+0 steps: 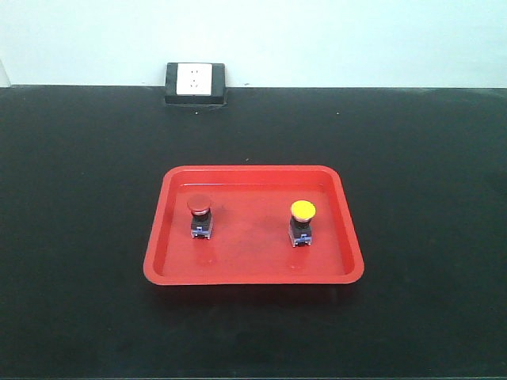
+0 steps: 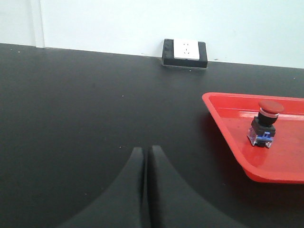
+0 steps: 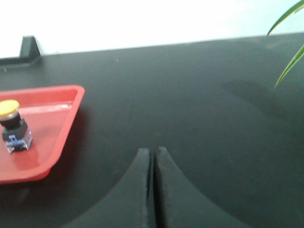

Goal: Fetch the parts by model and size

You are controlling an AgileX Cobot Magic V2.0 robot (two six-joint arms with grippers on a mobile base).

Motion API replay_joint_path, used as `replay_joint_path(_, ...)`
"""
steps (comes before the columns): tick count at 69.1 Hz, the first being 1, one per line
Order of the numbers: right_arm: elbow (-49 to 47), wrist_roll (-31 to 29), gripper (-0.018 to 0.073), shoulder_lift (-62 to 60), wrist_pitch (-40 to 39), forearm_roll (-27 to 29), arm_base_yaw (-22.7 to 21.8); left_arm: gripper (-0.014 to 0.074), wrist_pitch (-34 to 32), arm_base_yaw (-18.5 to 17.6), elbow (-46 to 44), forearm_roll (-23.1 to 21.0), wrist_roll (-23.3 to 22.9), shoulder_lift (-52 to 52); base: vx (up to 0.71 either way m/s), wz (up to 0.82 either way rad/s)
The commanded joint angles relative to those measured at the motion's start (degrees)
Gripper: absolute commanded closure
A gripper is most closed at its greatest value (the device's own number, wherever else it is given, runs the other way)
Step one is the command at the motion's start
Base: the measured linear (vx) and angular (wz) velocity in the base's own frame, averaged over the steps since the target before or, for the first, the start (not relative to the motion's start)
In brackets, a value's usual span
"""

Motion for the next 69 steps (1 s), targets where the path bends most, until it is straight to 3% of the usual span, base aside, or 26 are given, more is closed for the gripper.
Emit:
replay_joint_path(1,0.72,-0.48,0.0568,-2.05,-6.03,0.23,-0.28,0.0603,-4.53,0.2,-0.21,-0.64,-0.03,-0.34,0.0,0.0)
replay_joint_path(69,0.65,-0.48,0.0568,-1.86,-5.56,0.61,-0.28,0.0603,-4.47,0.2,-0.21,-0.64,-0.03,-0.34,0.0,0.0)
